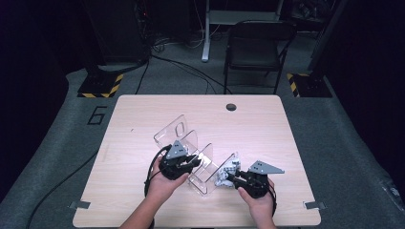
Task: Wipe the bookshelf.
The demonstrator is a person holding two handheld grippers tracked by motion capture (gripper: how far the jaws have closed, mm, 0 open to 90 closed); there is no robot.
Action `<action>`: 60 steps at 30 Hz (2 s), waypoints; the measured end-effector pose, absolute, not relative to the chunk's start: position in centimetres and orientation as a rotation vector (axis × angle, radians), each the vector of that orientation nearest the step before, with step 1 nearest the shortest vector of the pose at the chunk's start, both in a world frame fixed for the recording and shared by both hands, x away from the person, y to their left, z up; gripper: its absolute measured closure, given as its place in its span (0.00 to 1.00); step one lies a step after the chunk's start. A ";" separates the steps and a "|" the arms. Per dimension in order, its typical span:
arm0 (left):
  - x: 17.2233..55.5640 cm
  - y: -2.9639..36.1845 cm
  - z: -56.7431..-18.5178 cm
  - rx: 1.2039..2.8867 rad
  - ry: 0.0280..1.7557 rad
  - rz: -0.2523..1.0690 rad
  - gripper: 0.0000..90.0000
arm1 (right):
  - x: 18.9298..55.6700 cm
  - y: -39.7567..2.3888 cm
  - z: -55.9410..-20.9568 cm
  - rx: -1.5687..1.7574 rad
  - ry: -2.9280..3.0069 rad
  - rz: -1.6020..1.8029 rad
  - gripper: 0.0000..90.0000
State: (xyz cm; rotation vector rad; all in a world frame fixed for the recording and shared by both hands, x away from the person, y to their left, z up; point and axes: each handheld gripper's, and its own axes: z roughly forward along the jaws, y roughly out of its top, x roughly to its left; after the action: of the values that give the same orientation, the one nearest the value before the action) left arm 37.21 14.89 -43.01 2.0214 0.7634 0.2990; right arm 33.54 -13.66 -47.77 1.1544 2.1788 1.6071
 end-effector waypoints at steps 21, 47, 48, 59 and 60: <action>37.1 18.7 -39.3 1.956 0.750 0.402 0.54 | 33.4 -13.3 -49.6 1.169 2.253 1.551 0.78; 39.0 22.7 -41.1 1.978 0.740 0.347 0.35 | 32.2 -12.2 -49.1 1.102 2.274 1.630 0.78; 39.0 22.7 -41.1 1.982 0.735 0.346 0.33 | 32.2 -12.2 -49.2 1.114 2.273 1.630 0.78; 39.2 23.4 -40.8 2.022 0.659 0.312 0.31 | 32.4 -12.3 -49.5 1.135 2.273 1.644 0.78; 39.2 23.3 -40.9 2.021 0.652 0.316 0.30 | 32.4 -12.3 -49.5 1.135 2.273 1.644 0.78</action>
State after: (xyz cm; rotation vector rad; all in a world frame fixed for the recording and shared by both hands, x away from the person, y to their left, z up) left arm 39.17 23.33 -40.91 2.0208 0.6523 0.3162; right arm 32.40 -12.27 -49.51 1.1347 2.2731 1.6436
